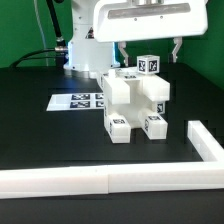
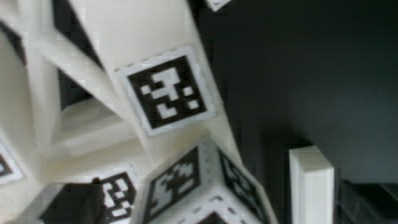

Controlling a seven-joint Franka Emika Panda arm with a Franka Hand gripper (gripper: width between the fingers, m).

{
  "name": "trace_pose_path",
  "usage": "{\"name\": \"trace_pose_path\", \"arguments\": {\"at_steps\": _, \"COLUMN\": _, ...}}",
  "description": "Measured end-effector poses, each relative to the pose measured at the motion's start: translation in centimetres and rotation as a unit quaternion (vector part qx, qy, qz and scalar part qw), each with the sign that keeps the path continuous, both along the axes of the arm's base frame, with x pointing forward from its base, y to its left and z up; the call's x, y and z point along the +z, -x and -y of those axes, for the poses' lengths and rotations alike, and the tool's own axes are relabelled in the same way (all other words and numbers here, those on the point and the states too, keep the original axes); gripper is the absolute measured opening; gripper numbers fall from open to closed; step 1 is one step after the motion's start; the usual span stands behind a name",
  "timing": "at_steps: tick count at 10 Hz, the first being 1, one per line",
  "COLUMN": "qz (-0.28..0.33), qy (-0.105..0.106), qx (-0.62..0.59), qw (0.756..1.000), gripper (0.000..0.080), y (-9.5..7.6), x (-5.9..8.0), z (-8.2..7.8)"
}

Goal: Assemble chair

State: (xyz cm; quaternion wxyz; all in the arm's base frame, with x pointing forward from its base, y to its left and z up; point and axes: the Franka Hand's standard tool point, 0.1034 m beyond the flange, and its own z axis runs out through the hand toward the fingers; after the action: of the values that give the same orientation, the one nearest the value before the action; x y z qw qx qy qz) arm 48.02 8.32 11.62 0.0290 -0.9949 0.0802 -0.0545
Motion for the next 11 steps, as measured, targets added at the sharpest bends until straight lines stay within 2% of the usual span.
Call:
{"name": "trace_pose_path", "arguments": {"at_steps": 4, "qz": 0.006, "qy": 0.019, "qx": 0.125, "qw": 0.992, "gripper": 0.0648, "y": 0.00, "x": 0.00, "z": -0.01}}
{"name": "trace_pose_path", "arguments": {"at_steps": 7, "qz": 0.008, "qy": 0.031, "qx": 0.222, "qw": 0.975, "gripper": 0.0648, "y": 0.02, "x": -0.14, "z": 0.51}}
{"name": "trace_pose_path", "arguments": {"at_steps": 8, "qz": 0.009, "qy": 0.034, "qx": 0.241, "qw": 0.970, "gripper": 0.0548, "y": 0.02, "x": -0.14, "z": 0.53}}
{"name": "trace_pose_path", "arguments": {"at_steps": 9, "qz": 0.009, "qy": 0.033, "qx": 0.239, "qw": 0.970, "gripper": 0.0548, "y": 0.02, "x": -0.14, "z": 0.53}}
{"name": "trace_pose_path", "arguments": {"at_steps": 10, "qz": 0.009, "qy": 0.033, "qx": 0.239, "qw": 0.970, "gripper": 0.0364, "y": 0.02, "x": -0.14, "z": 0.53}}
{"name": "trace_pose_path", "arguments": {"at_steps": 11, "qz": 0.009, "qy": 0.033, "qx": 0.239, "qw": 0.970, "gripper": 0.0285, "y": 0.01, "x": -0.14, "z": 0.53}}
